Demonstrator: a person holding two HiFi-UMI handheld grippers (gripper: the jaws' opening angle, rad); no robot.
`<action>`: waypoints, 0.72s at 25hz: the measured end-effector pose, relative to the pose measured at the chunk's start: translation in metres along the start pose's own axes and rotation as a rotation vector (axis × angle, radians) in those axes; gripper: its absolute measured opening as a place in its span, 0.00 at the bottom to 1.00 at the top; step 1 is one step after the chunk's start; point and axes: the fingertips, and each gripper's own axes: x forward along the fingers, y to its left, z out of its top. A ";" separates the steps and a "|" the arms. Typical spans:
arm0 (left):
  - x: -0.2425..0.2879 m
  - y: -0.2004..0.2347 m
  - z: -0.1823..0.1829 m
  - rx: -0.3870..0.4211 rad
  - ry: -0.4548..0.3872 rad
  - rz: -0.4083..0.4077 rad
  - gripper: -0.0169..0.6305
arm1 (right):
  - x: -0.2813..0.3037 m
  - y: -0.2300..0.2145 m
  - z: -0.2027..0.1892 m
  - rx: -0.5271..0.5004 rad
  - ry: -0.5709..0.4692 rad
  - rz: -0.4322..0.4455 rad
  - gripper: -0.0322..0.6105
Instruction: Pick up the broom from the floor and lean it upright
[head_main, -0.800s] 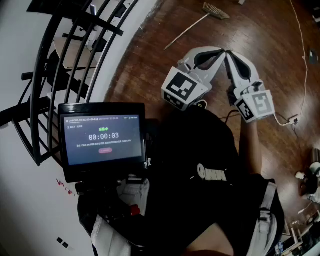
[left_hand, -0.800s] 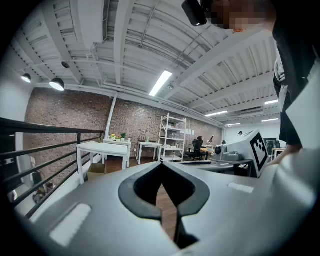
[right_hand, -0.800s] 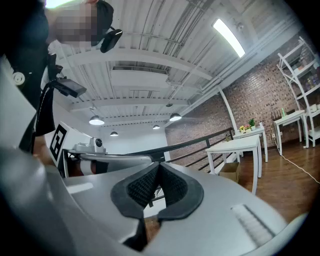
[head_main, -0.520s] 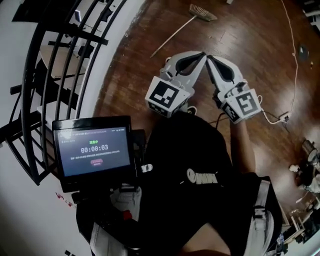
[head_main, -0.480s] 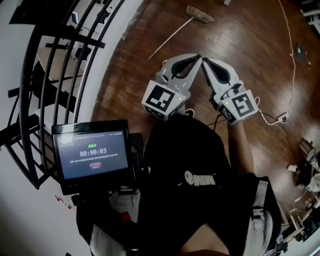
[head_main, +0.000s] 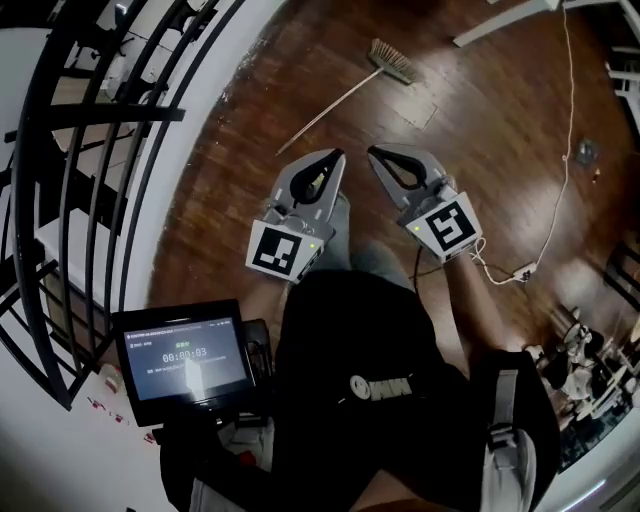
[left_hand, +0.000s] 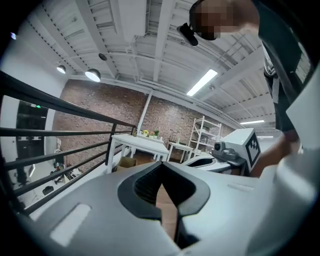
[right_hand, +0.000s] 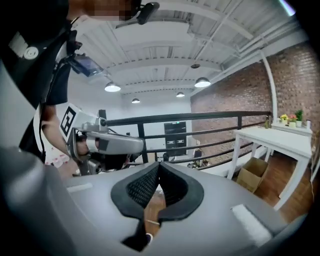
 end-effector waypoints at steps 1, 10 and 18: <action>0.005 0.015 0.002 -0.003 -0.003 0.024 0.05 | 0.014 -0.008 -0.002 -0.040 0.033 0.026 0.06; 0.026 0.109 -0.062 -0.086 0.023 0.222 0.12 | 0.147 -0.070 -0.134 -0.415 0.425 0.321 0.31; 0.043 0.241 -0.277 -0.181 0.084 0.451 0.14 | 0.342 -0.133 -0.489 -0.883 0.791 0.633 0.43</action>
